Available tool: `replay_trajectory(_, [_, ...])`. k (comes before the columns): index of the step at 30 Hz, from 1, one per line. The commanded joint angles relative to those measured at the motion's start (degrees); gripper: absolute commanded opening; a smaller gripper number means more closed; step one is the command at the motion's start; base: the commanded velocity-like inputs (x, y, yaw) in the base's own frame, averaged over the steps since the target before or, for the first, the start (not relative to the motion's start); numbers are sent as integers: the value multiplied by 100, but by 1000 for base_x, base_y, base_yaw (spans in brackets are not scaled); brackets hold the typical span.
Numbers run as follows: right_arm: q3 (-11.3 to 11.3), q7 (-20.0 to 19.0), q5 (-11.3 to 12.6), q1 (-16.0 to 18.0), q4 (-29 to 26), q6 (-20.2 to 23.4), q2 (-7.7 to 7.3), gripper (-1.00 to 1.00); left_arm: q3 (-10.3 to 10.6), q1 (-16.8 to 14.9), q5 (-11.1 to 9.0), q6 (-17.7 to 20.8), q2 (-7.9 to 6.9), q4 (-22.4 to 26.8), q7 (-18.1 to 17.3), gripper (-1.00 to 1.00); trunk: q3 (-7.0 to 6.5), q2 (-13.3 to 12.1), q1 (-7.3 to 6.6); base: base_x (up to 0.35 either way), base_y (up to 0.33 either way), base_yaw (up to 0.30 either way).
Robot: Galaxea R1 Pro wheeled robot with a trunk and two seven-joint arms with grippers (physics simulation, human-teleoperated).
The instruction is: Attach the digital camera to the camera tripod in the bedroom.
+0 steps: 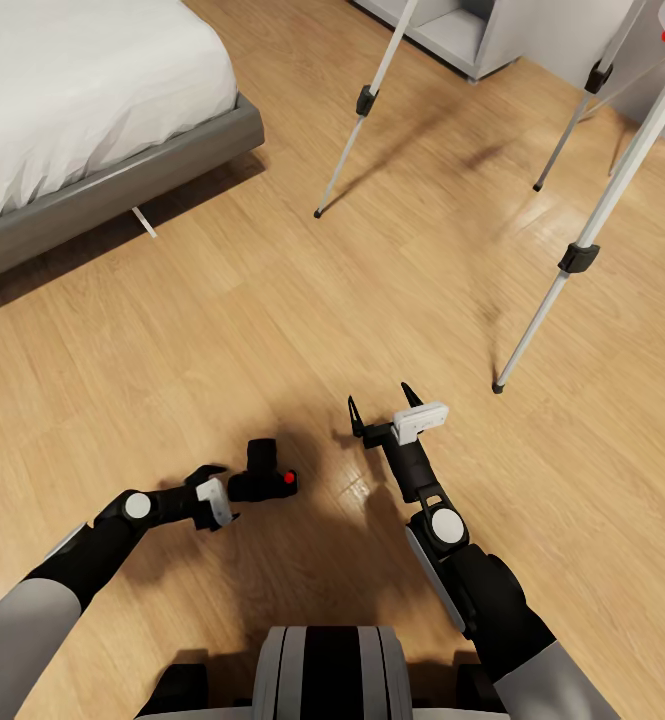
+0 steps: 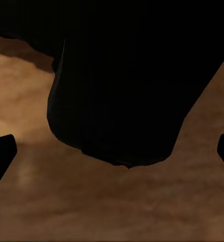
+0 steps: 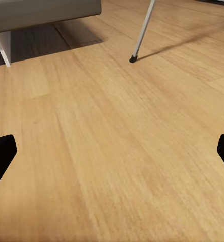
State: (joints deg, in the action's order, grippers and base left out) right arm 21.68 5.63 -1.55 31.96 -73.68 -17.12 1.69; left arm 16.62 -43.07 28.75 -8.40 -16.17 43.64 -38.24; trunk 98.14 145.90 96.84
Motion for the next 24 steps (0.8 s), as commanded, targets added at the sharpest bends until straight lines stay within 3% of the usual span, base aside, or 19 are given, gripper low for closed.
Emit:
replay_trajectory(1, [12, 44, -18, 3, 3, -11, -2, 100, 8, -1, 60, -47, 6, 4, 9, 100, 3, 1, -1, 0, 0, 0])
replay_trajectory(24, [17, 44, -17, 3, 3, -11, -2, 100, 8, -19, 60, -44, 190, 259, 27, 100, 3, 1, -1, 0, 0, 0])
